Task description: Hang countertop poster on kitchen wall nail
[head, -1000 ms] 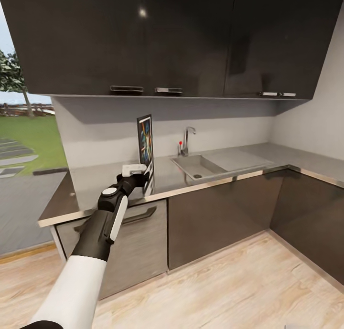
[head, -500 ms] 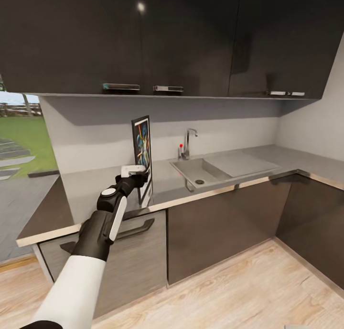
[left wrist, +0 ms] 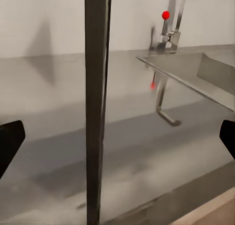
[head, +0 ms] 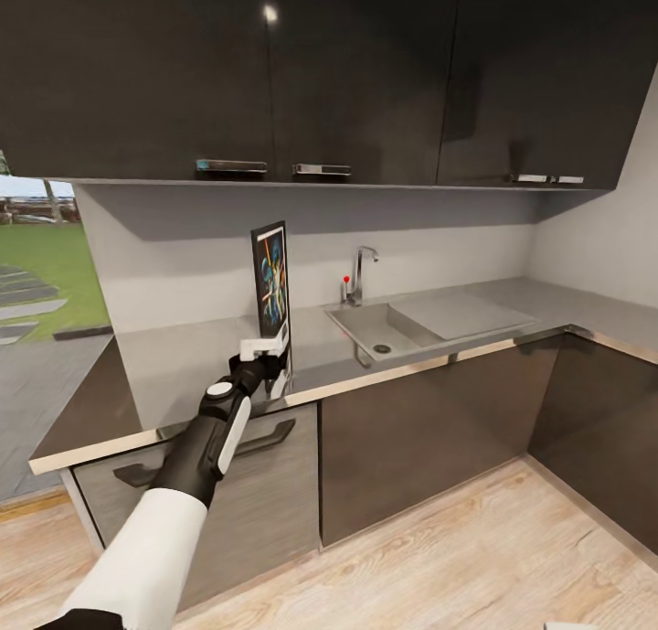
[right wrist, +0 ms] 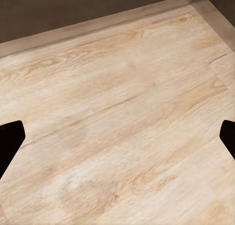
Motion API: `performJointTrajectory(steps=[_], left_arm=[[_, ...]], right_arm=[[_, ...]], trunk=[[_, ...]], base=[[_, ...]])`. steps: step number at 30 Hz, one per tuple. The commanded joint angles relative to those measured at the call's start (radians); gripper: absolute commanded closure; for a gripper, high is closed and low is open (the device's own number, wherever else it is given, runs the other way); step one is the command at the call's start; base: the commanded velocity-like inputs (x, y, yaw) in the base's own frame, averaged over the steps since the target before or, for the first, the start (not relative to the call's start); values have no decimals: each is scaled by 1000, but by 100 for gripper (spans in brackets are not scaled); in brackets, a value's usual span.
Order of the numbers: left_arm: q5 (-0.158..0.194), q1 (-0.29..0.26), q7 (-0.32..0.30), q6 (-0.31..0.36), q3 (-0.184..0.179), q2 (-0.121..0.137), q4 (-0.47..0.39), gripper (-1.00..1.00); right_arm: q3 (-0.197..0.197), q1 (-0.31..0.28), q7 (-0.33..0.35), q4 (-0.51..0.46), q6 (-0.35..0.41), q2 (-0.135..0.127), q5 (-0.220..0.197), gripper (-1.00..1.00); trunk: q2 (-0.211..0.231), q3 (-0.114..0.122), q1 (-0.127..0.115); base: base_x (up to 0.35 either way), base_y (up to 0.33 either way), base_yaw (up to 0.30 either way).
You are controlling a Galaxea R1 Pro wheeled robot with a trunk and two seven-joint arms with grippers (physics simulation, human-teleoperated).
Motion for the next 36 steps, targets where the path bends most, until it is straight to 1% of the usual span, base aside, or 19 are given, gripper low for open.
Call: performJointTrajectory(steps=[1,12,24,31,36], left_arm=[[0,-1,3,1,-1,0,4,-100],[0,-1,2,-6,0,0,8,-100],[0,-1,1,-6,2,1,7,-100],[-1,-1,1,-6,2,1,9,-100],[-1,-1,0,-6,3,2,12,-100]], right_arm=[[0,-1,-1,0,-3,0,0,-100],[1,-1,-1,0,-3,0,2,-100],[1,-1,-1,1,-3,0,2,-100],[1,-1,-1,1,-3,0,2,-100],[1,-1,-1,1,-3,0,2,-100]], trunk=[[-1,-1,0],[-1,-1,0],[-1,-1,0],[-1,-1,0],[-1,-1,0]], base=[[0,0,0],[57,0,0],[13,0,0],[173,0,0],[57,0,0]])
